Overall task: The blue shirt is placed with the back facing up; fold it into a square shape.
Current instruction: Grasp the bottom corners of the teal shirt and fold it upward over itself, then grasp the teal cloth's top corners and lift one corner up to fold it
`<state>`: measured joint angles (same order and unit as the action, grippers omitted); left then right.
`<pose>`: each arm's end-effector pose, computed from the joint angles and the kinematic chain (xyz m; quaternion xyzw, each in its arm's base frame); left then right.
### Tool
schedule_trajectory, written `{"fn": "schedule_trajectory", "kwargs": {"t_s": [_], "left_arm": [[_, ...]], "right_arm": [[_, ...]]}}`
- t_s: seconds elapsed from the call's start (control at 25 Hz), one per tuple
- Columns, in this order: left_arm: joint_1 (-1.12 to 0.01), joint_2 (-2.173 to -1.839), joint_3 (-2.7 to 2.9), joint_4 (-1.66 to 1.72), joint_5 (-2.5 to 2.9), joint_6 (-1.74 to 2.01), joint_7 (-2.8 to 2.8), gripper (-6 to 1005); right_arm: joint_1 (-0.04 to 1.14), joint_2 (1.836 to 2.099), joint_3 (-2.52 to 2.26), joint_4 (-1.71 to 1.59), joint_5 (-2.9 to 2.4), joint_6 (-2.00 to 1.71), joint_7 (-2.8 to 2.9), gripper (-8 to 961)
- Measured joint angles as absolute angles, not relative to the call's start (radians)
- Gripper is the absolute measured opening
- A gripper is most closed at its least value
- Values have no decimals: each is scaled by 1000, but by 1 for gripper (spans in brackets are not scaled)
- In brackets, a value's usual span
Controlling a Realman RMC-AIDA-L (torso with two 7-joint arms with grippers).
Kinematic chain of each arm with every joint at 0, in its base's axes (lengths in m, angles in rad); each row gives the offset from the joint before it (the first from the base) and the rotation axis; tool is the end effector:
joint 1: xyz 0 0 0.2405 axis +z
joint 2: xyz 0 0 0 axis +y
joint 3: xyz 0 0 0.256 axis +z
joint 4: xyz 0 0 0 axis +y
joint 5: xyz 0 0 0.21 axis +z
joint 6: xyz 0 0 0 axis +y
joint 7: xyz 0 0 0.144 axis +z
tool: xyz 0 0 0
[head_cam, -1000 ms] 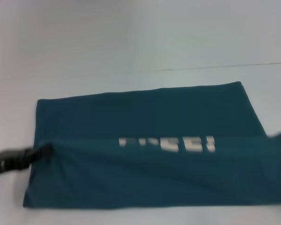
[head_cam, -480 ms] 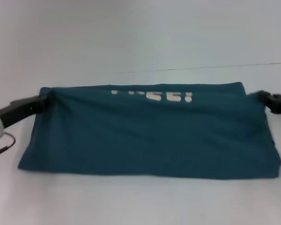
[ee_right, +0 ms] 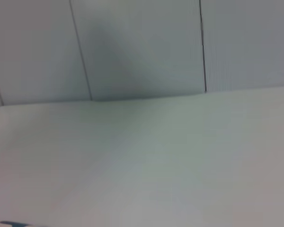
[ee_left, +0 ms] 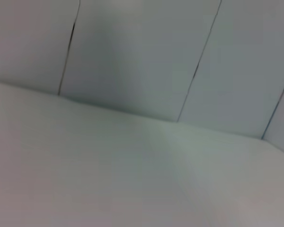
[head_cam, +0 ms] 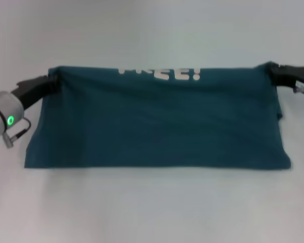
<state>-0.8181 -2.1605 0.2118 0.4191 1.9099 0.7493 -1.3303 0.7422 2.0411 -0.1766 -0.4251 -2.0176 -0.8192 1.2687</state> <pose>-0.2648 0.4453 -0.0056 -0.7509 -0.4085 -0.2770 0.4388 0.3143 0.4355 0.0491 -0.7695 0.3640 0.2159 0.4783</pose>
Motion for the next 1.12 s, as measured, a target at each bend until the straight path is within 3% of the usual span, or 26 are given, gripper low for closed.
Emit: {"fn": "schedule_trajectory", "kwargs": {"t_s": [0.32,0.84,0.92,1.12], "left_arm": [[-855,-2153,212,380,1860,666,-1254,31],[-840,-2161,207,372,1800,641,-1232,61],[-832,-2161,207,372,1770,627,-1231,81],[-821,-2161,210,377,1723,615,-1229,251]], "right_arm": [[770,2031,-270,-389,-1928,-728,1232,35],[763,2040,-350,-386,-1901,-664,1199,36],[752,2043,-357,-397,-1895,-658,1200,116],[736,2042,-357,-411,-1830,-665,1201,307]]}}
